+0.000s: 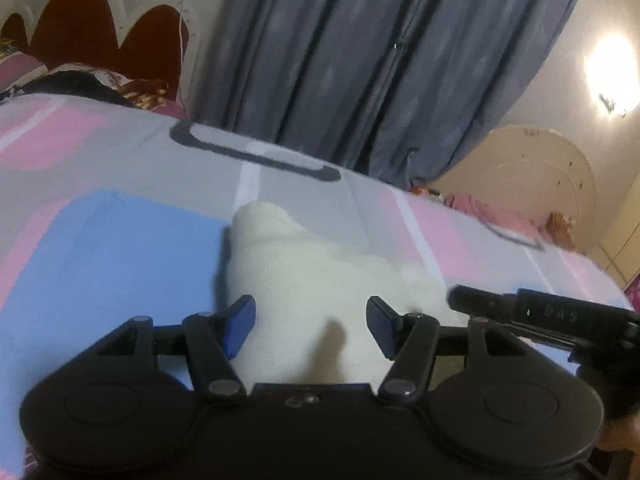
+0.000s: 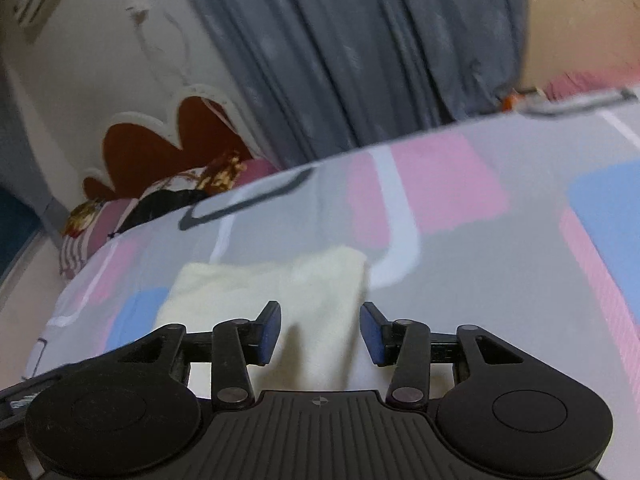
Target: Fold small clothes
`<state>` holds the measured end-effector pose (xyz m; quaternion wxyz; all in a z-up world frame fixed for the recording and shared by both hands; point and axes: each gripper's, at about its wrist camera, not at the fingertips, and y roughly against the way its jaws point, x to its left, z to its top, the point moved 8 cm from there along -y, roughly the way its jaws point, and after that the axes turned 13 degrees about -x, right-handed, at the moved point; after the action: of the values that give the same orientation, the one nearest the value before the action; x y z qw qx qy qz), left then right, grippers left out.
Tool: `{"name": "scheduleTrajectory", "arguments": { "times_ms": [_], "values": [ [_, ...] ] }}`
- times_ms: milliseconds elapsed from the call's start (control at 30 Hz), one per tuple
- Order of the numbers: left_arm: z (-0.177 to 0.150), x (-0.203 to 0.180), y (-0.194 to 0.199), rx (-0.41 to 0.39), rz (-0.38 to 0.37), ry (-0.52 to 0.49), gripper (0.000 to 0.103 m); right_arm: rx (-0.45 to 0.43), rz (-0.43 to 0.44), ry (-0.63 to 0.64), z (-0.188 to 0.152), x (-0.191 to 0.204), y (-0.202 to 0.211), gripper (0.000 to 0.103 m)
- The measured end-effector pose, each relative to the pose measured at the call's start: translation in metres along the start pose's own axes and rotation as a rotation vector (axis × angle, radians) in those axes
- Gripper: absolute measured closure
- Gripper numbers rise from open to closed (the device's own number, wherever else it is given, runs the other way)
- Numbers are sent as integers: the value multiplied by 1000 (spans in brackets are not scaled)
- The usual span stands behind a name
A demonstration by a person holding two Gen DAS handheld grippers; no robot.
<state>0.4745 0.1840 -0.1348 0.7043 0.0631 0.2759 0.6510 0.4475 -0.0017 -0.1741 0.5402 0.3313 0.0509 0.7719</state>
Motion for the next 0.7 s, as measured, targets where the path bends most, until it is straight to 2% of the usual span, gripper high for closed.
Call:
{"name": "scheduleTrajectory", "arguments": {
  "times_ms": [100, 167, 300, 500, 700],
  "values": [
    [-10, 8, -15, 49, 38, 3, 44, 47, 5, 62, -17, 12, -19, 62],
    [-15, 16, -17, 45, 62, 6, 44, 95, -51, 124, -32, 5, -36, 64],
    [-16, 17, -8, 50, 73, -5, 44, 102, -67, 135, -28, 1, -42, 64],
    [-18, 15, 21, 67, 84, -9, 44, 48, -27, 129, -17, 16, -1, 64],
    [-37, 3, 43, 109, 71, -70, 44, 41, 34, 132, -35, 33, 52, 64]
  ]
}}
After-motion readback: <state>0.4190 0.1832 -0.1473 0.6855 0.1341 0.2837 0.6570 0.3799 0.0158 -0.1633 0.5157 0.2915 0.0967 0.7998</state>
